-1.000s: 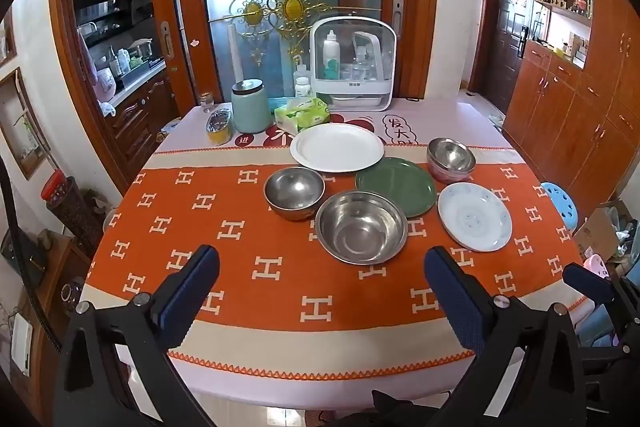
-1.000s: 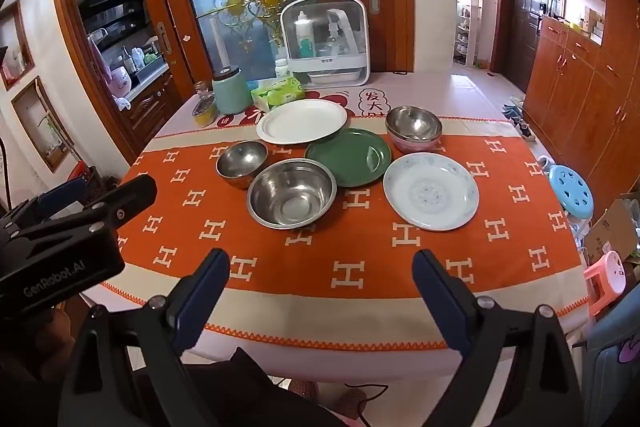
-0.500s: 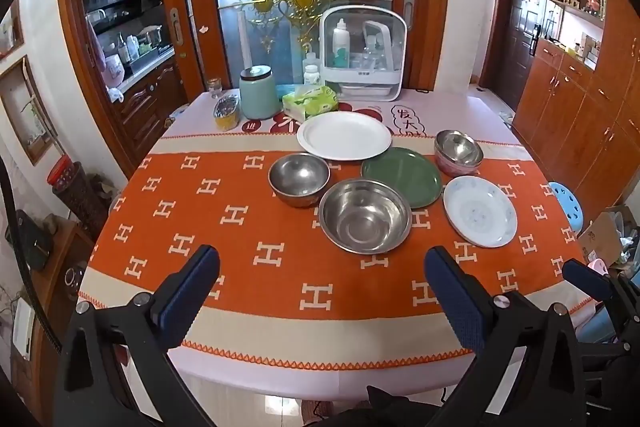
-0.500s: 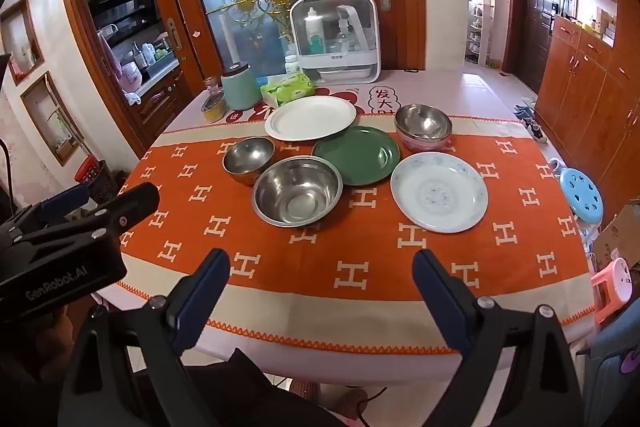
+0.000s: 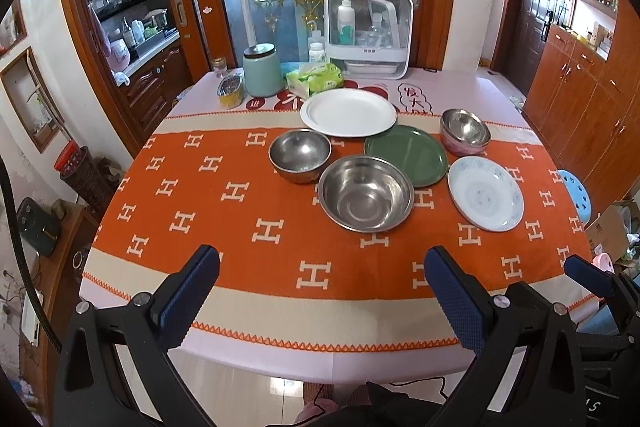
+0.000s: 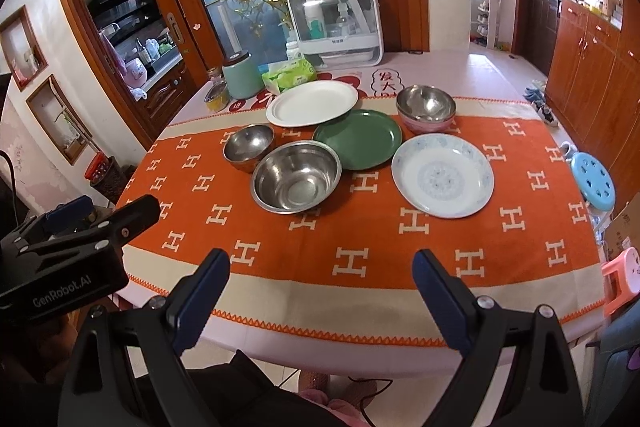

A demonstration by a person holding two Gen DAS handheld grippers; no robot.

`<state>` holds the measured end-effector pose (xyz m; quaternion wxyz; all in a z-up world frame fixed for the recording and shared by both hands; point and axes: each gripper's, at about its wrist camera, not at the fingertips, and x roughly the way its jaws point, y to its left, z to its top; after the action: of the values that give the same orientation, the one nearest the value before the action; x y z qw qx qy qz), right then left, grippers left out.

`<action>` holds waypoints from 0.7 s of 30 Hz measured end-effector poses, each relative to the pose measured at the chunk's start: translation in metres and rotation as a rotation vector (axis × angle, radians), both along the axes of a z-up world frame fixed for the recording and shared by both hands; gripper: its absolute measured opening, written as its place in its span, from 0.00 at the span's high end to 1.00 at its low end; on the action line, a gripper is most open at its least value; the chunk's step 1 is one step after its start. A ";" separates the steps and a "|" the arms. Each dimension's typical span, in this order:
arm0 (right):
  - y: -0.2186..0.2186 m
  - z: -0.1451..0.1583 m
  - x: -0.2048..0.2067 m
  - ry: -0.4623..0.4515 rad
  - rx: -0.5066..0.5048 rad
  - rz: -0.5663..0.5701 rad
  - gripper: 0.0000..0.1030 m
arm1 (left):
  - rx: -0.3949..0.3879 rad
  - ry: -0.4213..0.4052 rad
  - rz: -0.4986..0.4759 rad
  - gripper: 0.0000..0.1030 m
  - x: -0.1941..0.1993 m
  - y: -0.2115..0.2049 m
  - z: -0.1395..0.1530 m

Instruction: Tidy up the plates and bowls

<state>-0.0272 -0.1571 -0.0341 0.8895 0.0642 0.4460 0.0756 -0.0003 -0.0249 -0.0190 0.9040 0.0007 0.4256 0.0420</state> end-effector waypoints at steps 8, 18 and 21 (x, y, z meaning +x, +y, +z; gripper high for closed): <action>-0.013 -0.003 0.004 0.007 0.001 0.013 0.11 | -0.002 0.032 -0.001 0.01 0.001 -0.015 -0.008; -0.040 -0.009 0.016 0.033 0.026 -0.039 0.12 | -0.016 0.082 0.001 0.01 0.004 -0.030 -0.019; -0.048 -0.009 0.021 0.029 0.039 -0.061 0.12 | -0.009 0.080 0.008 0.01 0.011 -0.031 -0.020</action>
<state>-0.0062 -0.2053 -0.0435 0.8835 0.0962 0.4551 0.0563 0.0107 -0.0562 -0.0387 0.8860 -0.0033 0.4617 0.0436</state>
